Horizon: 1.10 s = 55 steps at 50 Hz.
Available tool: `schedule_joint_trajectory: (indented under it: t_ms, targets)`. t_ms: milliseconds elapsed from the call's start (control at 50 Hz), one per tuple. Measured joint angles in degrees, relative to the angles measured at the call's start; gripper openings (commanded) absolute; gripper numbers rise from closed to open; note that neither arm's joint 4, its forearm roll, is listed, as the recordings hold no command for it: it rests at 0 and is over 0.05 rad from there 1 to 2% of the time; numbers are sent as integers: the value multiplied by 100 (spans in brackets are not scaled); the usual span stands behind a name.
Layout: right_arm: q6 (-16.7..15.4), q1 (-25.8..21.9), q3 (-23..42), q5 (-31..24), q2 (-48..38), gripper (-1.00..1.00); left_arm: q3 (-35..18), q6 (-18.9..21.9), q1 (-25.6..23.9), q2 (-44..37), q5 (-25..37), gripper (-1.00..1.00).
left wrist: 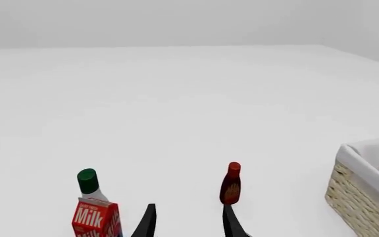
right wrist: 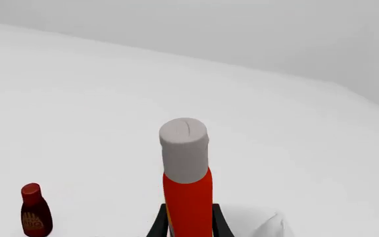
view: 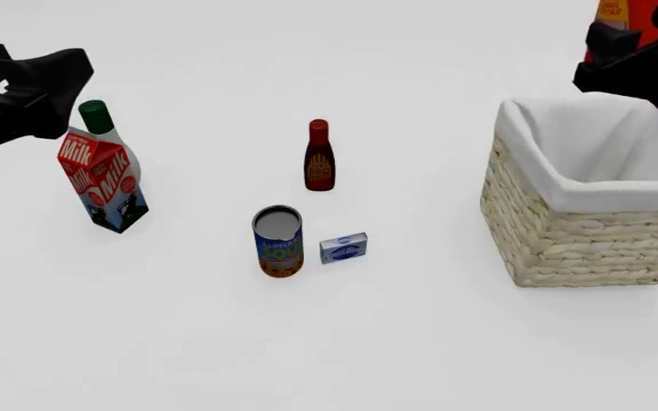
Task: Pick the ketchup and place it in the basket.
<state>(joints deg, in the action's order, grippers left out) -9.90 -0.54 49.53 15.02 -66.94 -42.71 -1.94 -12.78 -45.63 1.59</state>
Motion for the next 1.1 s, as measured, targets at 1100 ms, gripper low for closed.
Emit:
schedule_joint_trajectory:
  t_ms: [1100]
  targets:
    - [473,1152,-560,595,-754,-100,36,-23,-33,-108,-154,100]
